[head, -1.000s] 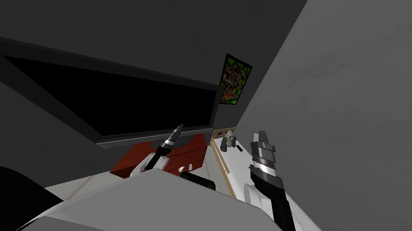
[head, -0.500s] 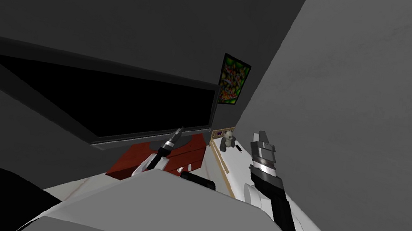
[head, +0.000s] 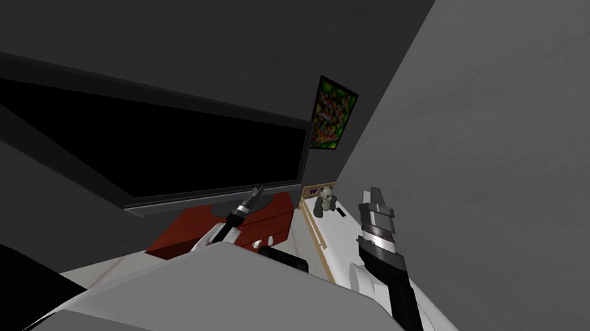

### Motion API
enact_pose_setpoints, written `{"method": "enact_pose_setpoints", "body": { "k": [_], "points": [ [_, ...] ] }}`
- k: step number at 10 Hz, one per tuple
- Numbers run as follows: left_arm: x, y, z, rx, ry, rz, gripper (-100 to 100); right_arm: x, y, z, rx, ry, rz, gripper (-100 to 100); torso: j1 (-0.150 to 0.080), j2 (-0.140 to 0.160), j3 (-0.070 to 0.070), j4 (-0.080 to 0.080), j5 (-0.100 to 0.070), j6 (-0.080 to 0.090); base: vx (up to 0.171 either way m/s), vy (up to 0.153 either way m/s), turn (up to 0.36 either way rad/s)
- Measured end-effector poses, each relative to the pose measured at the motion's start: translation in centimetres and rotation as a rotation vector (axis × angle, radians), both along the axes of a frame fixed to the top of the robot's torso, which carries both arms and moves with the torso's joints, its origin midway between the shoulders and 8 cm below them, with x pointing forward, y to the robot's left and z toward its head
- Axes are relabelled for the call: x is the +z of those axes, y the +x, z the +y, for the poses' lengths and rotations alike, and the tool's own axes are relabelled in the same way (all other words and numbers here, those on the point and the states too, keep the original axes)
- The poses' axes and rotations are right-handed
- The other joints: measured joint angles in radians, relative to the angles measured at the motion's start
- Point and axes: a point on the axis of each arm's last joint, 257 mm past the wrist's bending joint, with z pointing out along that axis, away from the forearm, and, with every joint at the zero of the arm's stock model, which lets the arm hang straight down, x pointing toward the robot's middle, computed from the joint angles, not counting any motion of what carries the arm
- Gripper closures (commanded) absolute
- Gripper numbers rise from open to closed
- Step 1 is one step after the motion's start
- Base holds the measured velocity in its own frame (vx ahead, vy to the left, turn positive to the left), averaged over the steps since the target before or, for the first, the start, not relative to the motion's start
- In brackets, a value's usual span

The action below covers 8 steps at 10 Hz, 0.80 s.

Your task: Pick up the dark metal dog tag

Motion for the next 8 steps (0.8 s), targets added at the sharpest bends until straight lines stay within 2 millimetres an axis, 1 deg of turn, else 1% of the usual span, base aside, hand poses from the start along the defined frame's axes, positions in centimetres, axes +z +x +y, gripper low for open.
{"method": "enact_pose_setpoints", "body": {
  "k": [3,6,8],
  "points": [
    [-3.2,0.0,0.2,0.017,0.063,0.053,-100,0.0,0.0,0.0,0.000,0.000,0.000,0,0.000,0.000,0.000,0.000,0.000,0.000,0.019,-0.019,-0.015],
    [-5.7,0.1,0.9,0.030,0.110,0.105,-100,0.0,0.0,0.0,0.000,0.000,0.000,0,0.001,0.000,0.000,0.000,0.000,0.000,0.011,-0.013,-0.011],
    [-7.4,0.0,0.9,0.035,0.139,0.138,-100,0.0,0.0,0.0,0.000,0.000,0.000,0,0.001,0.000,0.000,0.000,0.000,0.000,0.014,-0.012,-0.011]
  ]
}}
